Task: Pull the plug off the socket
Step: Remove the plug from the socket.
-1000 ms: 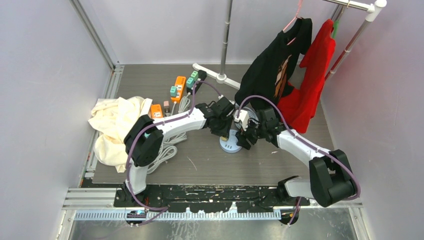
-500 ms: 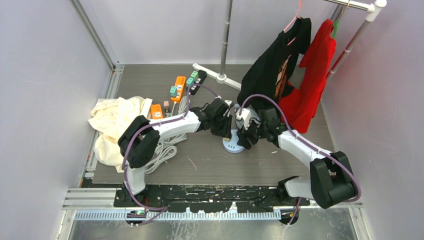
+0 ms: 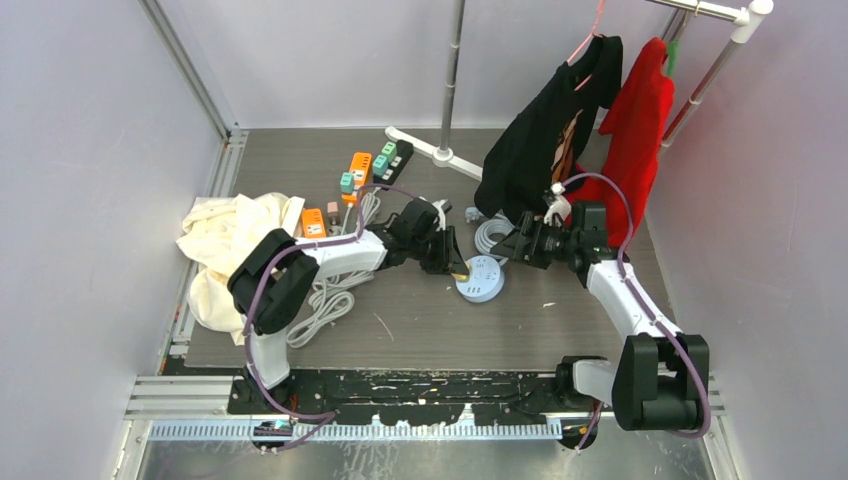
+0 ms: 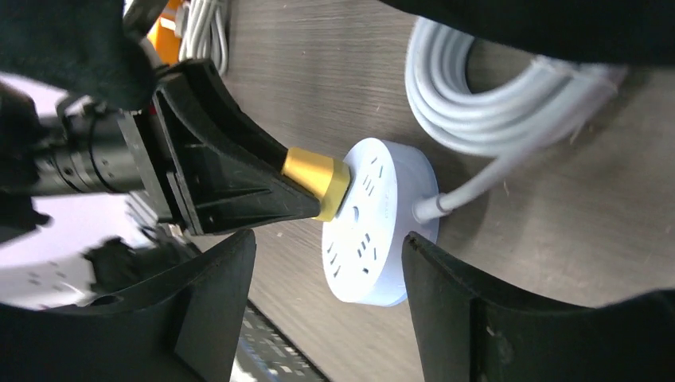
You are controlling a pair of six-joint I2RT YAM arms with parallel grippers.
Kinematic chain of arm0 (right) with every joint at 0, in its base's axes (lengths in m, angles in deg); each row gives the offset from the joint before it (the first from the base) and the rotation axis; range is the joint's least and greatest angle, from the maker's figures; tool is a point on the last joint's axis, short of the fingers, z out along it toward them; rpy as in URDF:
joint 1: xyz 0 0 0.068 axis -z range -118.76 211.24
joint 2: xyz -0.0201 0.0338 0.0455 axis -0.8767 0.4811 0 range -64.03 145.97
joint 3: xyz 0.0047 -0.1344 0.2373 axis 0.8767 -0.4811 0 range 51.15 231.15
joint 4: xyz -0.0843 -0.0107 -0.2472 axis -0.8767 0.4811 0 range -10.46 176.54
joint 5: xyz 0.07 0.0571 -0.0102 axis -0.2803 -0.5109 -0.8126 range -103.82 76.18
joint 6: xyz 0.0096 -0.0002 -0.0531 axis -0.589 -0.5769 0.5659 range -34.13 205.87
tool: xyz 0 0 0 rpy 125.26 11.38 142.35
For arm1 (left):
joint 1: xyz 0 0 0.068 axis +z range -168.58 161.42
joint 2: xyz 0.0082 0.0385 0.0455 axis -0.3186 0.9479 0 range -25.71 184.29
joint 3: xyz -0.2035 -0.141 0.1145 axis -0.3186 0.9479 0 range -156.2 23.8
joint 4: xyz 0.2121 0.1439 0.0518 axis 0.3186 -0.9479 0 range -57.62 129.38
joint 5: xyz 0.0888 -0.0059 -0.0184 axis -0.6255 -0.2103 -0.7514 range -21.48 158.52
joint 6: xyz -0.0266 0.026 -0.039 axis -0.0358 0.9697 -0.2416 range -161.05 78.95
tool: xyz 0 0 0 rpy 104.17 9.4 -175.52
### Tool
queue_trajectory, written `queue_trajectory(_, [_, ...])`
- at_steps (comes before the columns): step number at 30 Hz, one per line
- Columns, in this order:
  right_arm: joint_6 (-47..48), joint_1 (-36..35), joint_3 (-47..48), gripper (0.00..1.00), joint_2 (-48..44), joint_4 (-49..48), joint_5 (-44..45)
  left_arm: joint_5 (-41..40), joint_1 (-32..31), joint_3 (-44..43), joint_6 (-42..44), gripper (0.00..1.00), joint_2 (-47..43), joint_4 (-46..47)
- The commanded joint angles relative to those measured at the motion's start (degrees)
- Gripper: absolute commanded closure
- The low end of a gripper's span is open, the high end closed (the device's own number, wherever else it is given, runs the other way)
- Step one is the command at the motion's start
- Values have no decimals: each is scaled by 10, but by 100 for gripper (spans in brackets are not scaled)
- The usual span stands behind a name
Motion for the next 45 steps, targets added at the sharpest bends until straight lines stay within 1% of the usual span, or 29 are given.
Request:
queue_trajectory(1, [-168,15,-7,28,-21,14,6,43,0,14,-40,100,-10,65])
queue_trajectory(4, [-160,15,-3,28,-20,64,51,48,1,14,-46,100,-6,74])
queue_trajectory(10, [-138,-6,-19,27,-8,87,131,55,1,13,-54,100,-3,86])
queue_trajectory(16, [-138,-33,-14,27,46,63,122,68,1,9,-63,100,0,104])
queue_trajectory(21, [-159,-67,-9,29,92,11,108,96,0,8,-71,100,7,134])
queue_trajectory(22, [-166,-70,-9,30,99,1,108,101,1,10,-75,100,9,141])
queue_trajectory(25, [-183,-73,-14,44,111,-26,109,110,1,11,-84,100,14,155])
queue_trajectory(26, [-185,-74,-15,52,111,-29,110,110,1,11,-84,100,14,155])
queue_trajectory(28, [-185,-73,-15,75,107,-24,121,106,1,10,-85,100,14,152])
queue_trajectory(29, [-182,-73,-14,84,106,-19,129,103,1,9,-84,100,12,146])
queue_trajectory(31, [-171,-73,-12,96,102,-8,145,85,1,-3,-75,100,9,113])
queue_trajectory(33, [-161,-73,-9,99,99,2,160,57,0,-22,-54,100,4,52])
queue_trajectory(36, [-148,-72,-5,99,99,16,179,-9,-1,-49,-28,100,-10,-54])
queue_trajectory(39, [-141,-73,-4,99,100,21,188,-57,-1,-68,-9,100,-23,-123])
queue_trajectory(40, [-140,-72,-4,99,100,22,190,-60,-1,-69,-6,100,-25,-127])
queue_trajectory(42, [-138,-73,-4,99,101,23,191,-45,1,-59,-8,100,-35,-107])
queue_trajectory(45, [-133,-72,-2,99,101,28,196,7,16,-25,-47,100,-48,-30])
